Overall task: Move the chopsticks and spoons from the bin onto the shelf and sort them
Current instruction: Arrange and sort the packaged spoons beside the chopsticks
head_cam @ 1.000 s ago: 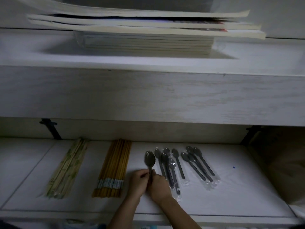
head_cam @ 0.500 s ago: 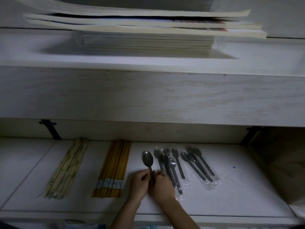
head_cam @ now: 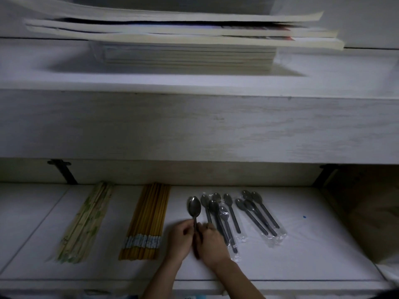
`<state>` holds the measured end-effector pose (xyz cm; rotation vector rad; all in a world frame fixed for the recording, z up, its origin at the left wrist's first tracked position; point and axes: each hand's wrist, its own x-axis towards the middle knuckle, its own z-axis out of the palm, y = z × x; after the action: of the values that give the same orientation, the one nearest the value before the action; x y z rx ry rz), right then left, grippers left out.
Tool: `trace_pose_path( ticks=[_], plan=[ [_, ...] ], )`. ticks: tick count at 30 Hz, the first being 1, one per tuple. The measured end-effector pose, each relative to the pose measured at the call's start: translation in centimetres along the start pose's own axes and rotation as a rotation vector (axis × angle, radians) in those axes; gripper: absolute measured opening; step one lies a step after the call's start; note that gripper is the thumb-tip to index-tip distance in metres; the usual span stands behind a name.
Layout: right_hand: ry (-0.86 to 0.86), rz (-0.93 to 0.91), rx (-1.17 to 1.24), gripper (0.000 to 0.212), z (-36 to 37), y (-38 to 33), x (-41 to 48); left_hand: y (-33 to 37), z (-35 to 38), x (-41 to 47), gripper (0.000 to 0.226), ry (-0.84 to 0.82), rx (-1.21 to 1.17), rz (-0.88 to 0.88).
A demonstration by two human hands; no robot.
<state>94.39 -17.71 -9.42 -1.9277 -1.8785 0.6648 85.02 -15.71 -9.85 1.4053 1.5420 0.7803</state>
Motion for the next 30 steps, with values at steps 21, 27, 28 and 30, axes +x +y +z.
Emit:
trace_pose_path(
  ticks=[21,27,28,30],
  plan=[
    [0.442,0.268,0.183,0.035,-7.4,8.6,-0.6,2.5,5.0,-0.2,0.036,-0.11,0.172,0.155],
    [0.24,0.371,0.083,0.051,-9.1,12.8,-0.6,2.3,7.8,0.2,0.057,-0.011,0.291,0.087],
    [0.225,0.361,0.041,0.047,-9.1,13.2,-0.5,2.5,8.0,0.2,0.057,0.005,0.311,0.084],
    [0.21,0.335,-0.012,0.039,-9.1,14.0,-0.4,2.9,8.5,0.0,0.05,0.032,0.352,0.099]
  ],
)
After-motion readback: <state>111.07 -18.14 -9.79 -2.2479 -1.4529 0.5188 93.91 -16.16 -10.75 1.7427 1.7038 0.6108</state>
